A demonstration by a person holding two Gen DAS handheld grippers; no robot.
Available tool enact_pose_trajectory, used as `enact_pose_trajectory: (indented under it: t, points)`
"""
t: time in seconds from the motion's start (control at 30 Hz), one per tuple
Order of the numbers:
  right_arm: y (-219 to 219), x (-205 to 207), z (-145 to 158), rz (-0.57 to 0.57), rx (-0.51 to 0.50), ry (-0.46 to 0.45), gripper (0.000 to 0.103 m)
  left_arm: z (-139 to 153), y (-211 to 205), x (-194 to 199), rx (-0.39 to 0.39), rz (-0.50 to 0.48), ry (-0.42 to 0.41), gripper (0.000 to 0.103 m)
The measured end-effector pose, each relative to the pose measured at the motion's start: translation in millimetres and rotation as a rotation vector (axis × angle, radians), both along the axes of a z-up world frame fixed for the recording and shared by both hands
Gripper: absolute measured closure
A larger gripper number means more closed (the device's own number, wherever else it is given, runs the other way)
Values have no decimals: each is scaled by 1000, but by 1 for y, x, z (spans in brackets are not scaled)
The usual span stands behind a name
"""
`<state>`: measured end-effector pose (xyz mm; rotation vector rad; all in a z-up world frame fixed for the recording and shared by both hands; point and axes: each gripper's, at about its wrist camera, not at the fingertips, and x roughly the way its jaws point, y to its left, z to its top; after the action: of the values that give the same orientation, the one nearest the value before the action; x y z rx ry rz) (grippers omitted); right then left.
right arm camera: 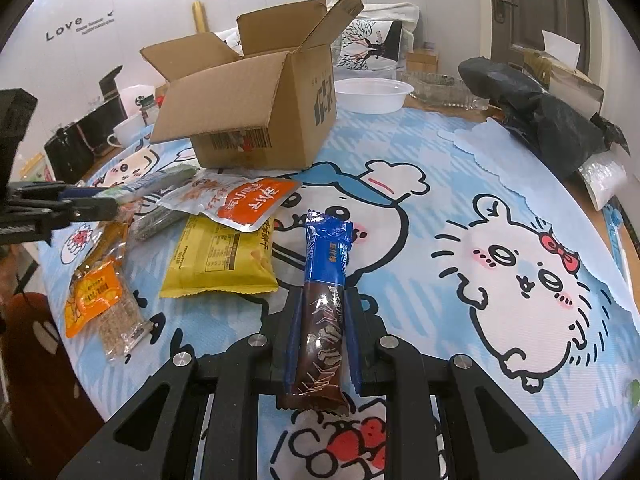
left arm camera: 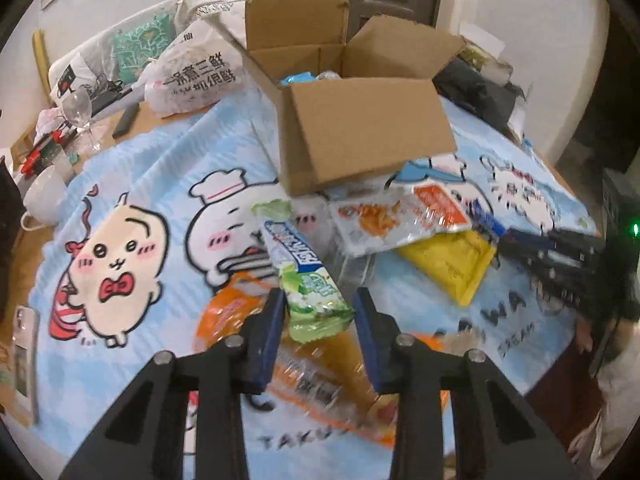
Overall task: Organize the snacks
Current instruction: 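Grasp the chocolate bar with the right gripper while the left grasps the green-white stick snack, then carry both snacks into the box and open both grippers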
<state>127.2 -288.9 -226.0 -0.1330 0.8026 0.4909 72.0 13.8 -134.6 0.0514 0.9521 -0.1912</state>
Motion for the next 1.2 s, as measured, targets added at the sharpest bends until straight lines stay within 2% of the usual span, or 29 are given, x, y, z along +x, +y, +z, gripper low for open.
enact_pose_trajectory:
  t: [0.1,0.2,0.27,0.43,0.5,0.53,0.57,0.63,0.8,1.0,1.2]
  points:
    - [-1,0,0,-1,1,0,88,-5,14,-2,19,22,31,72]
    - [0,0,0,-3,-3,-2,88,-11,22,1,-3,50,47,71]
    - [2,0,0,-6,-8,-5,88,-12,24,6,-5,68,38,60]
    - [3,0,0,-7,-21,-6,87,-19,24,33,16,97,40,60]
    - [4,0,1,-16,-33,-13,87,-25,21,45,53,111,47,60]
    - [3,0,1,-19,-34,-17,87,-29,20,49,67,117,51,61]
    - [2,0,2,-27,-34,-28,87,-32,20,53,64,116,55,70]
    - [0,0,3,-33,-31,-33,87,-38,19,58,60,113,66,79]
    - [-1,3,1,-40,-43,-22,89,-37,17,57,75,104,39,79]
    - [0,1,6,-50,-58,-49,89,-23,28,42,43,115,-10,79]
    - [-7,-8,35,-69,-35,-101,89,19,47,9,-8,136,-100,80]
